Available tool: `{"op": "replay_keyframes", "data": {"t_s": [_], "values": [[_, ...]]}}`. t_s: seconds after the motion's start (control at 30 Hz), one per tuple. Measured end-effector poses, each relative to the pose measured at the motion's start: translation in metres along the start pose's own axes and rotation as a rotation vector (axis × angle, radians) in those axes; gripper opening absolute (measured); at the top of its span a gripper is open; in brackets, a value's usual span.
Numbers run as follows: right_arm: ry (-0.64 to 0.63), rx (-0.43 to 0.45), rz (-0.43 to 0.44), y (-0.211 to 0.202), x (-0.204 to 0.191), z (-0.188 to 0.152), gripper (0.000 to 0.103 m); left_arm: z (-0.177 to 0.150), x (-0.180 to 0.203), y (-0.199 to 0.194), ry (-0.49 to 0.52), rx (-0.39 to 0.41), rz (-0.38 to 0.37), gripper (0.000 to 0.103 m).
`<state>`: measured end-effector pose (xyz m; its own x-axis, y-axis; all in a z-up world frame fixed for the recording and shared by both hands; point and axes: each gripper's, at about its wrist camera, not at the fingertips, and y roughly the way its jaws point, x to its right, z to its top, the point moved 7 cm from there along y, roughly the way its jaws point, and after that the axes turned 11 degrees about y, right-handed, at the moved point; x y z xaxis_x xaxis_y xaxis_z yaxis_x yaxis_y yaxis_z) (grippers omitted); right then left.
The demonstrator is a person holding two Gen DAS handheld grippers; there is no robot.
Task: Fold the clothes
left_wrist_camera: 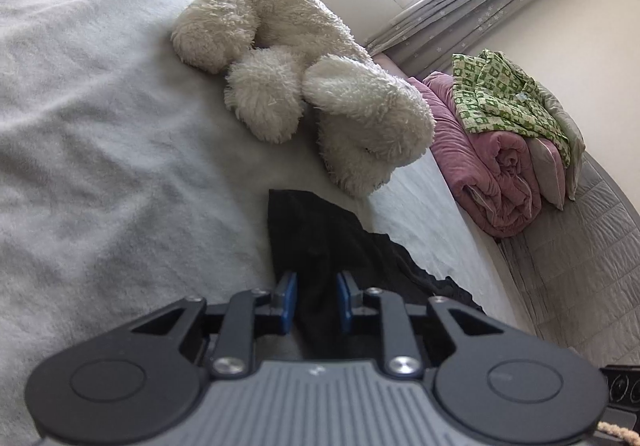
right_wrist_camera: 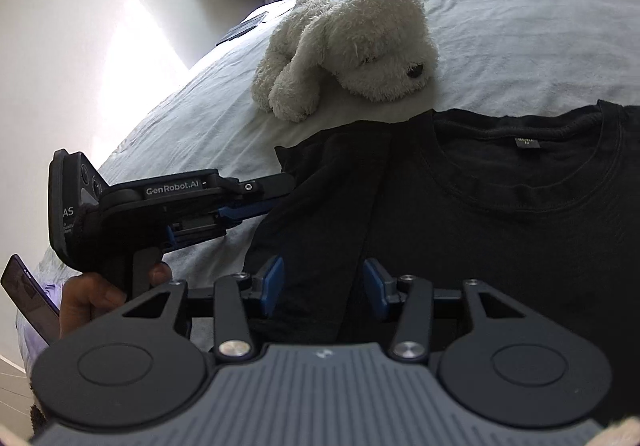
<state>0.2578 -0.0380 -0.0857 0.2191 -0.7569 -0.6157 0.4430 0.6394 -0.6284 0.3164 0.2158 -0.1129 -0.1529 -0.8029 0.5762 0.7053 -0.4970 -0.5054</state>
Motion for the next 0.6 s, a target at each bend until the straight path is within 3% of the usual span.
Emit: {"op": "replay_keyframes", "data": {"t_s": [0.27,0.47,0.53,0.57,0.6], "values": [[0.243,-0.081,0.209,-0.013,0.008,-0.045,0.048,0.0,-0.006,0.002,-0.035,0.017,-0.013,0.015],[0.387,0.01,0.275,0.001,0.0,-0.04,0.047,0.0,-0.009,0.006,-0.043,0.031,-0.009,0.001],[0.405,0.021,0.284,0.004,-0.004,-0.042,0.03,0.002,-0.009,0.005,-0.044,0.043,0.002,0.001],[0.412,0.025,0.289,0.006,-0.006,-0.042,0.01,0.003,-0.01,0.004,-0.041,0.058,0.015,0.0],[0.419,0.029,0.293,0.008,-0.008,-0.043,0.006,0.005,-0.011,0.001,-0.038,0.074,0.03,0.0]]}}
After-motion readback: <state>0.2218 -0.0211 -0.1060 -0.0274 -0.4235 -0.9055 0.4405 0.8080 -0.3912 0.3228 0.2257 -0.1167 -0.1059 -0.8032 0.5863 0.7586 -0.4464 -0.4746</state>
